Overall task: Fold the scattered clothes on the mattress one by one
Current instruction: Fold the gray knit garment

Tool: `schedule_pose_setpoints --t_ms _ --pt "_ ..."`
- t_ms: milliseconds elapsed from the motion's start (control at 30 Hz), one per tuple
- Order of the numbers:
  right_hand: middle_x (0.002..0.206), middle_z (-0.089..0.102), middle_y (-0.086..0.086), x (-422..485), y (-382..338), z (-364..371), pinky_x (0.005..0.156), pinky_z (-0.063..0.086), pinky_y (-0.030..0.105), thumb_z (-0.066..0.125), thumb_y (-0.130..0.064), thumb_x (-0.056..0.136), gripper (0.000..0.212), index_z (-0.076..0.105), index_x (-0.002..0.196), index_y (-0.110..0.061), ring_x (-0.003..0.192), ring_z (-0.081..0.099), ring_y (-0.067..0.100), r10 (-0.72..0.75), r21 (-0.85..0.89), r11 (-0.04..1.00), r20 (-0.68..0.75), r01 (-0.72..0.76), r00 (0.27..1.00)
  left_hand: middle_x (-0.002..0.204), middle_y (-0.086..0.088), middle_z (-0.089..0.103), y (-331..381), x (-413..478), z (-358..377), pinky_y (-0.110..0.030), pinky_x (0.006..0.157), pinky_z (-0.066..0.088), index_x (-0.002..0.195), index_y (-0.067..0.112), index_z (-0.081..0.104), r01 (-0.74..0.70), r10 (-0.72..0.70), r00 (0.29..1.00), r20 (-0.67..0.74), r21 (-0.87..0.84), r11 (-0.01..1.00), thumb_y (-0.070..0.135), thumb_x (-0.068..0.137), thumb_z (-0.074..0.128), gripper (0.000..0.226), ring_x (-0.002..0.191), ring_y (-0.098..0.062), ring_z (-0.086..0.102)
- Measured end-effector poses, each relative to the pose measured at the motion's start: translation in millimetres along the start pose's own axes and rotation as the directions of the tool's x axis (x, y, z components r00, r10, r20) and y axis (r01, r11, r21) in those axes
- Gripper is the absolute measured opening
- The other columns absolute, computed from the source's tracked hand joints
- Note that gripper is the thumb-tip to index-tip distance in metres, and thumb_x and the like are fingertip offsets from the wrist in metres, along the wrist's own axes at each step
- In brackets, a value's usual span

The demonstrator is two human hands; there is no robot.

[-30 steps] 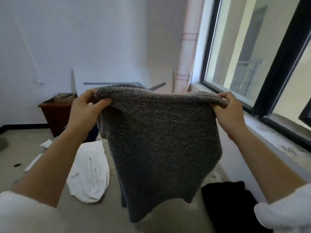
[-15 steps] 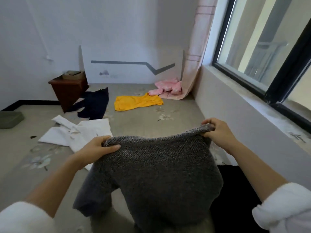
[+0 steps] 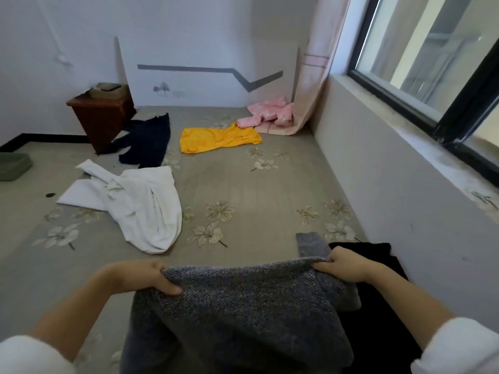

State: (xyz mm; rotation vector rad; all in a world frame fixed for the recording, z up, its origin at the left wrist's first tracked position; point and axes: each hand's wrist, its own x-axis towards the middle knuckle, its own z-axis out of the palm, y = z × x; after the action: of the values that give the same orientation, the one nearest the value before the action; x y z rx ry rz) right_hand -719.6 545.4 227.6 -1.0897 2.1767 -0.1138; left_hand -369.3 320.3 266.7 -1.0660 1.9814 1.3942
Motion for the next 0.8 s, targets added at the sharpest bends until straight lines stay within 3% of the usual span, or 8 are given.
schedule_pose_setpoints --t_ms 133,233,333,433,533,667,733,800 --pt "0.048 0.035 -0.001 -28 -5 -35 0.054 0.021 0.03 0.072 -0.07 0.064 0.065 0.041 0.053 -0.014 0.044 0.036 0.013 -0.043 0.195 0.98 0.01 0.04 0.999 0.099 -0.005 0.074 -6 -18 -34 -0.027 0.085 0.053 0.099 0.008 0.074 -0.121 0.12 0.986 -0.117 -0.007 0.993 0.061 0.042 0.086 0.078 0.094 -0.019 0.068" --pt "0.064 0.063 -0.006 -55 -17 -70 0.06 0.038 0.022 0.075 -0.072 0.04 0.069 0.065 0.069 -0.011 0.061 0.059 0.007 -0.144 0.106 0.986 0.121 0.132 0.982 0.099 -0.012 0.073 -11 -24 -67 -0.048 0.096 0.048 0.095 0.009 0.075 -0.139 0.153 0.939 -0.307 0.066 0.988 0.042 0.063 0.086 0.047 0.1 -0.033 0.065" --pt "0.069 0.067 -0.001 -79 -35 -109 0.055 0.045 0.02 0.088 -0.048 0.047 0.064 0.069 0.087 -0.002 0.064 0.062 0.009 -0.123 -0.077 0.987 0.188 0.14 0.974 0.098 -0.009 0.073 -15 -35 -112 -0.049 0.09 0.051 0.096 0.016 0.075 -0.191 0.22 0.879 -0.424 0.11 0.975 0.034 0.074 0.081 0.029 0.096 -0.029 0.068" --pt "0.066 0.07 0.004 -85 -50 -152 0.062 0.053 0.035 0.087 -0.023 0.062 0.021 0.073 0.071 -0.011 0.064 0.066 0.018 -0.17 -0.117 0.98 -0.069 0.162 0.983 0.105 -0.008 0.072 -14 -47 -153 -0.048 0.089 0.05 0.104 0.023 0.072 -0.26 0.275 0.806 -0.524 0.104 0.96 0.043 0.071 0.082 0.04 0.096 -0.023 0.07" --pt "0.05 0.054 0.003 -61 -65 -175 0.053 0.035 0.033 0.079 -0.026 0.075 0.037 0.057 0.048 -0.014 0.051 0.05 0.019 -0.191 -0.199 0.973 -0.399 0.118 0.897 0.088 -0.003 0.075 38 -63 -159 -0.04 0.081 0.051 0.089 0.022 0.077 -0.331 0.304 0.691 -0.656 0.087 0.94 0.032 0.072 0.079 0.019 0.083 -0.021 0.07" --pt "0.091 0.058 0.017 6 -82 -160 0.071 0.048 0.036 0.06 -0.017 0.083 0.013 0.064 0.082 -0.004 0.089 0.06 0.036 -0.15 -0.386 0.914 -0.614 -0.128 0.775 0.08 -0.008 0.068 89 -42 -157 -0.034 0.07 0.045 0.082 0.018 0.073 -0.016 0.308 0.513 -0.801 0.35 0.937 0.037 0.088 0.064 0.022 0.078 -0.026 0.06" --pt "0.112 0.053 0.019 25 -91 -159 0.082 0.047 0.038 0.055 -0.016 0.086 0.025 0.064 0.106 -0.005 0.105 0.055 0.038 -0.043 -0.351 0.902 -0.653 -0.252 0.756 0.08 -0.01 0.065 97 -26 -166 -0.032 0.064 0.043 0.078 0.018 0.07 0.157 0.312 0.442 -0.841 0.415 0.896 0.037 0.091 0.057 0.027 0.074 -0.028 0.057" --pt "0.11 0.061 0.021 33 -103 -168 0.079 0.048 0.036 0.049 -0.017 0.09 0.026 0.063 0.107 -0.003 0.101 0.061 0.037 0.075 -0.236 0.926 -0.649 -0.294 0.757 0.084 -0.01 0.064 100 -13 -181 -0.031 0.065 0.043 0.083 0.019 0.068 0.272 0.268 0.398 -0.877 0.392 0.879 0.033 0.089 0.055 0.02 0.076 -0.031 0.057"
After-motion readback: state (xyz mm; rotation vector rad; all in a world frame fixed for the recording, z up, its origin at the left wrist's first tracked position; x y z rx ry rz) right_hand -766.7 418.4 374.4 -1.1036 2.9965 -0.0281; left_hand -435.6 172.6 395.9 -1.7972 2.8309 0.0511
